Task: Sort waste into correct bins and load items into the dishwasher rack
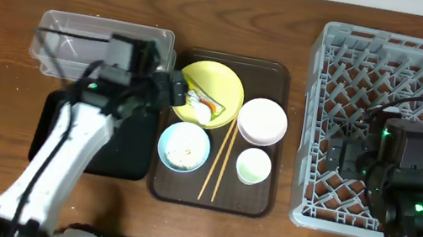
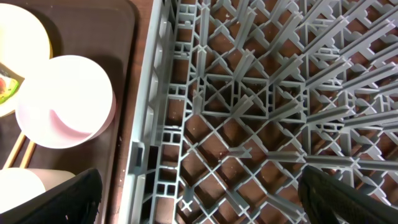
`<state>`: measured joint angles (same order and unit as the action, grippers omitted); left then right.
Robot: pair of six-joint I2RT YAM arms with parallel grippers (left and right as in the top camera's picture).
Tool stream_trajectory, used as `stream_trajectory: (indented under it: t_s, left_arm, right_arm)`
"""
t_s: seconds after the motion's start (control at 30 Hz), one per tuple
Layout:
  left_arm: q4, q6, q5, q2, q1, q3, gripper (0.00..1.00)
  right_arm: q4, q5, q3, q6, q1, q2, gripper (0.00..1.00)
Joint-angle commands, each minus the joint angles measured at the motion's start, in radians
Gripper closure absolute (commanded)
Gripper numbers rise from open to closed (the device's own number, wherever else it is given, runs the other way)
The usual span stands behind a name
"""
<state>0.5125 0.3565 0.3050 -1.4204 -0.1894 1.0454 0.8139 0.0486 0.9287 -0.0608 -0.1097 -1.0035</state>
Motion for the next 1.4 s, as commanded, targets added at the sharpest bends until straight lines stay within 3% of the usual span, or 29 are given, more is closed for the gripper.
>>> stream_trajectory:
  t_s: [0.0, 0.33, 0.6, 0.83, 1.07, 1.2, 1.33, 1.37]
  left_arm:
    - [-0.037, 0.023, -0.007, -0.08, -0.047, 0.017, 0.09]
    - [-0.182, 0.023, -0.011, -0.29, -0.122, 0.017, 0.17]
    - [-0.208, 0.023, -0.078, -0.366, -0.145, 0.017, 0.25]
    - [-0.238, 0.023, -0.109, -0.375, -0.164, 0.017, 0.48]
    - [-0.23, 0.023, -0.115, -0.375, -0.172, 0.015, 0.61]
    - [-0.226, 0.023, -0.115, -0.375, -0.172, 0.015, 0.74]
    - [-0.211, 0.023, -0.115, -0.375, -0.172, 0.014, 0.81]
    - [-0.208, 0.023, -0.115, -0.375, -0.172, 0.014, 0.9]
  right_arm:
    - [-0.001, -0.004, 0.019, -0.013, 0.006, 0.003, 0.01]
    - [0.003, -0.004, 0.019, -0.013, 0.006, 0.003, 0.01]
    - [0.008, -0.004, 0.019, -0.013, 0.006, 0.003, 0.01]
    - [0.009, -0.004, 0.019, -0.013, 0.006, 0.003, 0.01]
    - [0.008, -0.004, 0.019, -0.013, 0.006, 0.004, 0.01]
    - [0.009, -0.004, 0.019, -0.013, 0.006, 0.004, 0.01]
    - [0.009, -0.004, 0.019, -0.013, 0.006, 0.004, 0.01]
    - [0.009, -0.004, 0.019, -0.013, 0.006, 0.004, 0.01]
